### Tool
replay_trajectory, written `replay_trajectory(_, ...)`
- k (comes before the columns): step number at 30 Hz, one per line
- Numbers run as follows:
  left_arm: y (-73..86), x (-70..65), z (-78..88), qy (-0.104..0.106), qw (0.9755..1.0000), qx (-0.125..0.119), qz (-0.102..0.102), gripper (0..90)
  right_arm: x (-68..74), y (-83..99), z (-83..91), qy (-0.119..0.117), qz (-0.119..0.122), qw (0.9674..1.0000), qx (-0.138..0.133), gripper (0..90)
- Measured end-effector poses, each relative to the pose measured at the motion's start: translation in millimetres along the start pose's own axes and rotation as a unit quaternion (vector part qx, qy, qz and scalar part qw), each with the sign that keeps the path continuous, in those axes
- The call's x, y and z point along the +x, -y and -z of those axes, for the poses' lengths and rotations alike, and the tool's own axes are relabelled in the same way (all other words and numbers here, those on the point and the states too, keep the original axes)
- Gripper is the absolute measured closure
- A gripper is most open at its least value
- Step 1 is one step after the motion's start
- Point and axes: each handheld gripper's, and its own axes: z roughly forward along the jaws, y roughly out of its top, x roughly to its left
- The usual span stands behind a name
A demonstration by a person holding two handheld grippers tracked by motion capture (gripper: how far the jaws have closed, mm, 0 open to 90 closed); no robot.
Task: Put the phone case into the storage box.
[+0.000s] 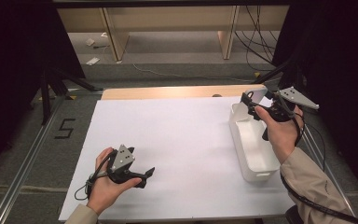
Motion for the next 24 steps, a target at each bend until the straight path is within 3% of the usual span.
replay_trajectory(24,0.1,0.3,0.2,-0.001,1.0,0.001,0.001,0.6,-7.1,-1.4,1.7,0.01,-0.004,0.9999,0.0,18.1)
